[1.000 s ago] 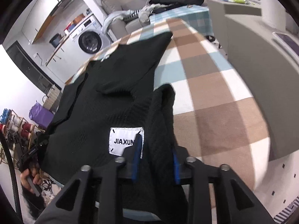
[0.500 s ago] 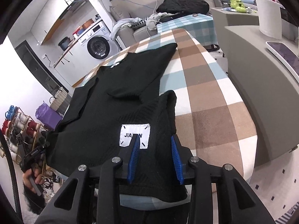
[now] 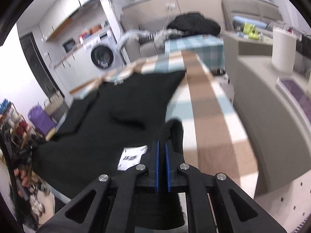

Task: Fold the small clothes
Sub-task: 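Lift the hem with both grippers and fold it toward the collar, then open both grippers and release the folded hem onto the sweater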

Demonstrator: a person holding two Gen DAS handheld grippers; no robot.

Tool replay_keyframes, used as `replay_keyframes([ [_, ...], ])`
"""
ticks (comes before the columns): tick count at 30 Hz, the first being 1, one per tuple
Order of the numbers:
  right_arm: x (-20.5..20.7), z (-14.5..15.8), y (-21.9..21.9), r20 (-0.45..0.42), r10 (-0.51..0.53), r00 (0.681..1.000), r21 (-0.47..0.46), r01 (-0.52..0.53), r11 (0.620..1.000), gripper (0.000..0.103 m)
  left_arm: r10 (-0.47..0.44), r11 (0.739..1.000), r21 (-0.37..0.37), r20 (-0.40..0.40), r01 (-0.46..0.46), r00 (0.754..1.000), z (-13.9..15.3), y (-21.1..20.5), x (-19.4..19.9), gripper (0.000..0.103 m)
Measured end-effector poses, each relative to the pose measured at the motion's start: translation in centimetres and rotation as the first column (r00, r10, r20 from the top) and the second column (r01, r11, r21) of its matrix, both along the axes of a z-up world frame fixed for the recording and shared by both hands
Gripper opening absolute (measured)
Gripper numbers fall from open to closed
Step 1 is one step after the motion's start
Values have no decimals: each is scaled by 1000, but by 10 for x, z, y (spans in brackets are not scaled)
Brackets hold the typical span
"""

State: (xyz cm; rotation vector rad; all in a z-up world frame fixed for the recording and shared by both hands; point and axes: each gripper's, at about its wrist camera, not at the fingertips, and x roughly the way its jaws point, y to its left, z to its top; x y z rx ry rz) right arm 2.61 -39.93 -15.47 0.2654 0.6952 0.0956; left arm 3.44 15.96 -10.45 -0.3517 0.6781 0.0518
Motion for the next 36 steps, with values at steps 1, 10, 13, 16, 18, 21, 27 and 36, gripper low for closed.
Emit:
replay_keyframes([
  [1,1,7,-2,26,-2,1000,8,1,1000,5,-1,1000,0,22,1,1000,7,0,2,3],
  [10,63,52,-5,149,-61,987,14,59,998,5,-24,999,24,110,21,994,47,-4,72,3],
  [13,95,36,-6,96,-86,992,42,82,996,5,-22,1000,17,59,21,998,33,-4,108,3],
  [16,121,9,-7,15,-106,994,49,105,993,5,-22,1000,12,-18,22,1000,7,-5,139,3],
  [18,131,-8,-10,-33,-132,991,39,133,990,5,-11,1000,6,-63,11,998,-10,-3,153,3],
  [21,138,-26,-17,-110,-140,984,54,146,988,7,1,1000,-25,-126,-4,992,-28,3,163,4],
  [27,107,-28,-30,-133,-130,982,160,151,976,14,13,999,-33,-151,-18,988,-41,7,144,18],
  [36,38,-29,-23,-155,-112,981,273,152,950,41,50,998,-34,-148,-56,988,-35,9,98,31],
])
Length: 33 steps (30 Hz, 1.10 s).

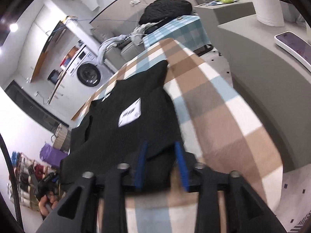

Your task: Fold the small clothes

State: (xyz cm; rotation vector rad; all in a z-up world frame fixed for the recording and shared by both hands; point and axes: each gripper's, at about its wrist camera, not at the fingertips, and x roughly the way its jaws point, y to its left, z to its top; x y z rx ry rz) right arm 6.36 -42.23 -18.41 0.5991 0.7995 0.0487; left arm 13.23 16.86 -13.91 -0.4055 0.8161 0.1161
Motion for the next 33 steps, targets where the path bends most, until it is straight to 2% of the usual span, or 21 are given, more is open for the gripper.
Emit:
replay_keyframes([
  [2,-5,1,9,39,46,998,12,-46,999,45,-2,1000,1,9,2,1000,4,-3,-8,35],
  [6,7,-11,20,1,92,996,46,-92,995,45,-16,1000,-8,24,16,1000,13,-9,-24,48],
  [10,11,-27,22,-37,93,995,84,-90,992,45,-40,999,-27,38,42,998,17,-15,-42,57],
  [17,16,-35,11,-17,50,999,111,-48,993,48,-131,984,-117,20,132,991,2,-38,-56,57],
  [21,21,-34,3,-14,-1,1000,81,2,997,50,-195,976,-104,-2,194,981,-8,-58,-58,57],
  [26,20,-26,-15,10,-59,998,41,59,997,50,-222,972,-81,-21,220,975,-14,-67,-61,57],
  [29,27,-24,-23,42,-30,999,83,27,996,50,-217,974,-75,-25,215,976,-14,-66,-61,57],
  [33,38,-16,-13,56,63,996,53,-66,996,50,-189,980,-63,-16,188,982,-9,-58,-62,57],
])
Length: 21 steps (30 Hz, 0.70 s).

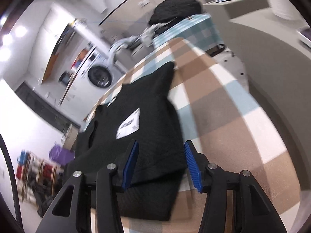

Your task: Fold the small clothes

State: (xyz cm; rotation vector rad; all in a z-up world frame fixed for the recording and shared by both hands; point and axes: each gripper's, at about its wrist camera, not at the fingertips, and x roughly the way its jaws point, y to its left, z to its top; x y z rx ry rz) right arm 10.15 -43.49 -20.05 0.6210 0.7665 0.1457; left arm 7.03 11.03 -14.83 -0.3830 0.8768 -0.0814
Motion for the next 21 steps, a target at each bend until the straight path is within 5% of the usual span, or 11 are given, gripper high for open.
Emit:
replay_keyframes([
  [6,-14,17,16,81,153,985,81,-160,984,50,102,995,13,62,-103,993,15,29,-5,57],
  [21,-3,0,32,11,128,992,-13,-127,992,50,182,982,33,46,-184,982,3,57,29,57],
])
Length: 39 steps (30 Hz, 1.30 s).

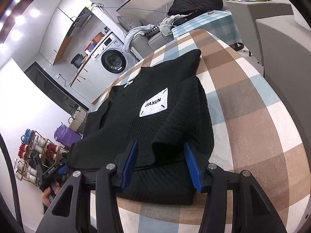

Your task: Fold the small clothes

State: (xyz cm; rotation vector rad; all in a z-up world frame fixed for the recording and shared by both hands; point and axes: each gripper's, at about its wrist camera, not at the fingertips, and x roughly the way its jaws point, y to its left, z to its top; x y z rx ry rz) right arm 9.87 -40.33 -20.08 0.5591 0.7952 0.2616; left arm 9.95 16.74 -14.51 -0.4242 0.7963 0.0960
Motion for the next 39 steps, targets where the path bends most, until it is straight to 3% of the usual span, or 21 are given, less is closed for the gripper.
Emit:
replay_keyframes([
  [8,3,2,-5,5,-24,1000,8,24,1000,50,-116,993,-10,78,117,990,14,-26,9,57],
  [12,5,-1,-7,0,-34,999,18,34,999,50,-81,997,12,40,81,996,8,-26,21,57],
  [15,6,-2,-7,-1,-44,999,27,44,999,50,-51,999,-13,25,52,998,1,-20,27,55],
  [17,7,-3,-9,-4,-54,999,40,54,998,50,-29,999,-24,21,30,999,-3,-16,32,46],
  [22,10,-4,-13,-3,-102,995,70,102,992,50,15,998,-67,24,-13,1000,-9,-7,42,7],
  [23,12,-4,-14,-7,-115,993,77,115,990,48,19,996,-85,37,-15,999,-8,-6,42,6],
  [25,14,-3,-15,-11,-147,989,75,148,986,20,25,996,-87,57,-20,998,-3,-7,42,5],
  [27,16,2,-17,-10,-177,984,59,178,982,8,26,996,-89,82,-18,996,5,-7,41,5],
  [33,31,35,-20,41,-185,982,73,182,981,6,25,996,-92,150,-11,988,35,-2,62,5],
  [39,89,59,-20,48,-206,977,71,202,977,6,15,994,-105,163,2,987,50,2,127,5],
])
